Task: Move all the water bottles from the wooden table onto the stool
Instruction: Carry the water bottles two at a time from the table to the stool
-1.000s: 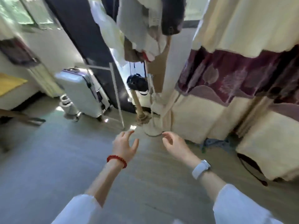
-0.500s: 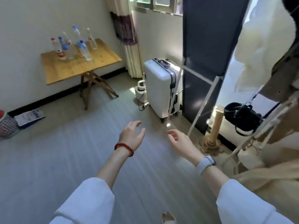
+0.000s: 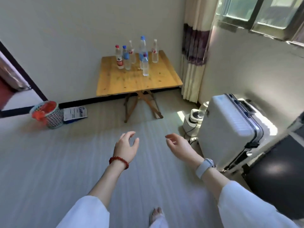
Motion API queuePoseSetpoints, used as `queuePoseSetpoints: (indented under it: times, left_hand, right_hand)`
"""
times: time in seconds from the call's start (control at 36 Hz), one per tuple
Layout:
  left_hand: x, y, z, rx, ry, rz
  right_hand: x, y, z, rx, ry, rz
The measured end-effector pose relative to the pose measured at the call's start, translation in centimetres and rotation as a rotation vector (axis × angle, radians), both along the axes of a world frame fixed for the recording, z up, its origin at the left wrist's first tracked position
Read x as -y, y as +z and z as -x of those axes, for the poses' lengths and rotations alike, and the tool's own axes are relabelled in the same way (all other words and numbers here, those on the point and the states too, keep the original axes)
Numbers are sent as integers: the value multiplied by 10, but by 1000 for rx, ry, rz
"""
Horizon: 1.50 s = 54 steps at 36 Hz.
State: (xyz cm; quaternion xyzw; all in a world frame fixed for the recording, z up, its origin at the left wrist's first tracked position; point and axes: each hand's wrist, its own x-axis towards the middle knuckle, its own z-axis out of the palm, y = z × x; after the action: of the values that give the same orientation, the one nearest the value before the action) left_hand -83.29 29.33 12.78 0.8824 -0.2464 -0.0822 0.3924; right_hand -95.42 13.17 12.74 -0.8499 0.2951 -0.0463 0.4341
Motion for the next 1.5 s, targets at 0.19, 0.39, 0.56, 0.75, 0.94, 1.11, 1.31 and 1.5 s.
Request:
queuePoseSetpoints:
  times: [0.19,0.39,0.56,0.75,0.94,1.11,1.31,1.5]
  left_hand:
    - [98,25,-151,51,12,32]
    - [195,5,-269,23,-33,32]
    - [276,-9,-387,8,20,13]
    - [335,11,-519,33,106,18]
    - [337,-12,-629,-46,206,12]
    - [355,-40,-744,-116,209,10]
    - [399,-72,-892,-272,96,10]
    - [448,-93,-985,-349,-34,105]
  right_hand:
    - [93,29,-148,56,4,7]
    - [190,12,-268,44,-35,-6]
    - [279,1,-393,53,-4,-12]
    - [340,13,-546,55,101,-38]
    - [355,-7,-678,54,190,-52]
    - [369,-38,-786,62,107,-51]
    - [394,-68,-917,53,-104,-152]
    - [407,-94,-985,132,-181,-208]
